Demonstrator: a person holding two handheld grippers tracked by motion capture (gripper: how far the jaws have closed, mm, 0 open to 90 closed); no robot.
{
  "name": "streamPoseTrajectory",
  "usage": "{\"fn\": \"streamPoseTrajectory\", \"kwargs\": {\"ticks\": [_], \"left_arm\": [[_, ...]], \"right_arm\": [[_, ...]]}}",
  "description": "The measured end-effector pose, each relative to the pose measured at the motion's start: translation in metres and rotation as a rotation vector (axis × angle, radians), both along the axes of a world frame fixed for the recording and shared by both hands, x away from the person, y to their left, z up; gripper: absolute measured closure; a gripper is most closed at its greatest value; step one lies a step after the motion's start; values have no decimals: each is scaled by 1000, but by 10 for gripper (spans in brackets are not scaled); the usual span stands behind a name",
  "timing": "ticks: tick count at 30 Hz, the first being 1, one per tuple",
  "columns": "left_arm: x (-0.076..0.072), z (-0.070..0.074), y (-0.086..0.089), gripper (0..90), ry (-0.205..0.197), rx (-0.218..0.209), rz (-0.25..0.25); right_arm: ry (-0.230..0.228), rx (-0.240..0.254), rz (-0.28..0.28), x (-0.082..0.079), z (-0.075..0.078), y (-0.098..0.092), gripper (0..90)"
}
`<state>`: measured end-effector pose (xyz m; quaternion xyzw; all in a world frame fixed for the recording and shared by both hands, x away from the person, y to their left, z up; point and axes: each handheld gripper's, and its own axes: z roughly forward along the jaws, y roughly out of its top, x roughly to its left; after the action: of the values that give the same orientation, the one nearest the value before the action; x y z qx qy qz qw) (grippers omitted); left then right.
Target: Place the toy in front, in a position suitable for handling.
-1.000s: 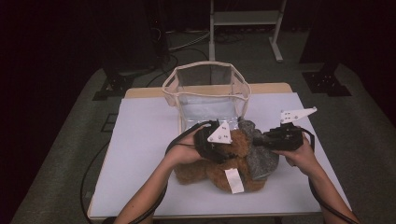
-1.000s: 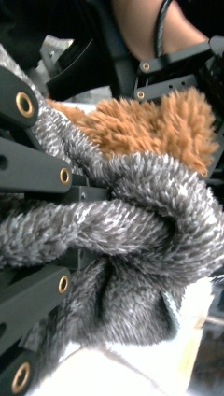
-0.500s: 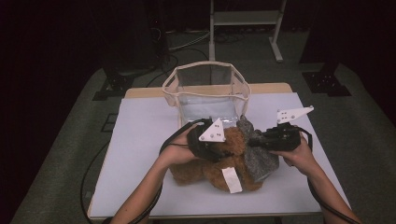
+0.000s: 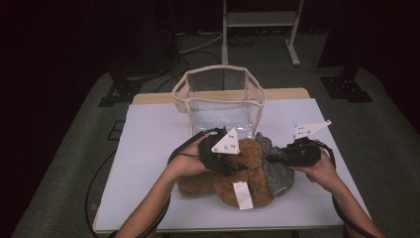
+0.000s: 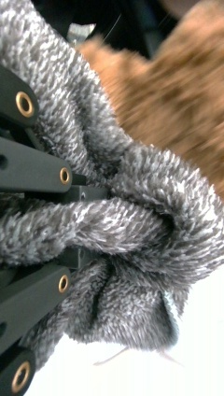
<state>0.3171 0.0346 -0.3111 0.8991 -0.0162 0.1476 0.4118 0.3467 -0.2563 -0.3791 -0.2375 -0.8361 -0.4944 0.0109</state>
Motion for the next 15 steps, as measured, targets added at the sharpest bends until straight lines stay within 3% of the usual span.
{"fn": "streamPoseTrajectory", "kwargs": {"ticks": [5,10,12,15], "left_arm": [[4,-1,-1,405,22,-3,0],[10,-3,-8,402,25,33,6],[14,-8,-13,400,36,47,6],[20,-23,-23,387,70,77,2]], "right_arm": [[36,-47,-81,-10,-13,-41,771],[51,-99,-180,-28,-12,-88,767],[59,-127,-206,-32,-16,-98,763],[110,-175,-215,-31,-34,-103,705]]}}
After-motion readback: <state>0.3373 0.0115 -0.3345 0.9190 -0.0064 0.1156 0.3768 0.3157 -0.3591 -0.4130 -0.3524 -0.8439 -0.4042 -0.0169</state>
